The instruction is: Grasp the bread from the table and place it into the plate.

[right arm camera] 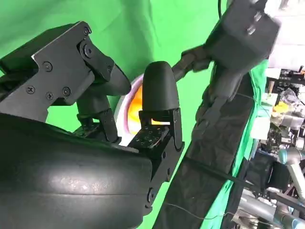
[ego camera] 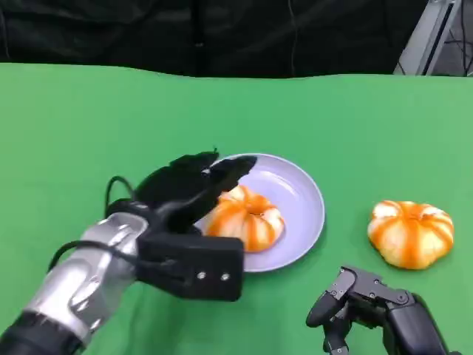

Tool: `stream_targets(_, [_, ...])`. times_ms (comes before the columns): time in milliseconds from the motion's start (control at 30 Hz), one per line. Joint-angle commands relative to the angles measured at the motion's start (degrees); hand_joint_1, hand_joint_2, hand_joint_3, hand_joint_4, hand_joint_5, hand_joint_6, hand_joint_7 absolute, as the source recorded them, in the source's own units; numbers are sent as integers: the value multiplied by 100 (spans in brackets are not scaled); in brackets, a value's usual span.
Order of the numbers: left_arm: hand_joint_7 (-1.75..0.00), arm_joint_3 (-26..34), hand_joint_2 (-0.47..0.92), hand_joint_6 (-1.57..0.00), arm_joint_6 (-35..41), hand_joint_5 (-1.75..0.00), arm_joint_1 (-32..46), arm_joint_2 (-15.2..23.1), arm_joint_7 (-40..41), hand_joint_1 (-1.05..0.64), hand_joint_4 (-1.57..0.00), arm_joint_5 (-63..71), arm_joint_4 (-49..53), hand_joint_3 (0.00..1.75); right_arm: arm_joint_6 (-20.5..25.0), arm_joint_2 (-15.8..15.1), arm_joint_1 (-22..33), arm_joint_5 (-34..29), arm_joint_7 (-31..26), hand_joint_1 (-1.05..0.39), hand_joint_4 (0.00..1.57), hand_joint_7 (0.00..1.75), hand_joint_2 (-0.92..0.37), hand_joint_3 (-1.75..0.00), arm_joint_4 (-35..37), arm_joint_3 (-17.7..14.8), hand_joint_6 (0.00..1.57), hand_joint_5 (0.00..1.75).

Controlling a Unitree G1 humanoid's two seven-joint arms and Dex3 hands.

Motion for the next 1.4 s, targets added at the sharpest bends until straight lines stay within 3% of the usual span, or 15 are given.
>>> stream_targets(33, [-3,380,92,-5,-220,0,506,284,151,-85,-1,-296,-571,47,-26,-51,46,58,-5,4,68,130,-46,-123,-35,-31,73,163])
stream_targets(233, [-11,1087,92,-28,-1315,-16,1467,337,1126,-49,-25,-890,-766,24,-57,-55,54,62,-10,4,69,131,-46,-124,-26,-42,73,163])
stream_targets(300, [-12,1337,92,-47,-1674,-41,1753,213,1266,-39,-39,-1335,-714,22,-75,-57,51,55,-14,4,69,131,-46,-124,-13,-44,73,162])
stream_targets(400, [-10,1567,92,-54,-2220,-54,2026,52,1379,-37,-39,-1827,-573,22,-81,-58,50,59,-13,5,69,131,-46,-124,-13,-56,73,162])
stream_targets(433, [-19,1686,91,-76,-2530,-69,2176,-44,1438,-24,-64,-2104,-489,22,-81,-60,50,64,-14,5,69,131,-46,-124,-16,-63,73,161])
stream_targets(500, [-23,1833,90,-89,-2915,-77,2318,-159,1469,-17,-77,-2397,-354,22,-83,-61,50,68,-13,5,70,131,-45,-124,-18,-71,74,161])
stream_targets(533, [-40,1920,74,-93,-3049,-97,2563,-230,1366,-15,-79,-2726,-381,58,-68,-73,52,101,13,5,70,131,-45,-125,-24,-89,74,161])
stream_targets(600, [-54,2041,61,-100,-3281,-108,2952,-331,1192,-14,-84,-3216,-423,91,-57,-89,54,167,52,5,69,131,-46,-125,-26,-125,73,161])
stream_targets(633, [-69,2073,57,-99,-3316,-120,3124,-358,1094,-14,-87,-3389,-502,102,-71,-101,53,182,60,5,69,131,-45,-125,-17,-138,73,161])
stream_targets(767, [-107,2127,56,-90,-3222,-145,3414,-503,859,-13,-87,-3678,-745,112,-114,-127,47,198,67,5,68,131,-45,-125,5,-166,73,161])
stream_targets(933, [-145,2131,51,-84,-3003,-167,3753,-812,606,-11,-86,-4106,-1062,127,-194,-143,47,210,61,6,69,131,-45,-125,37,-208,73,159])
stream_targets(1133, [-148,2186,49,-78,-2768,-172,3849,-1133,366,-11,-84,-4430,-1166,128,-144,-161,69,315,148,4,69,131,-45,-125,4,-275,73,159])
stream_targets(1400, [-147,2102,51,-78,-3030,-169,3901,-1364,53,-15,-84,-4272,-895,118,-136,-224,134,441,250,3,67,132,-47,-122,-20,-387,72,161])
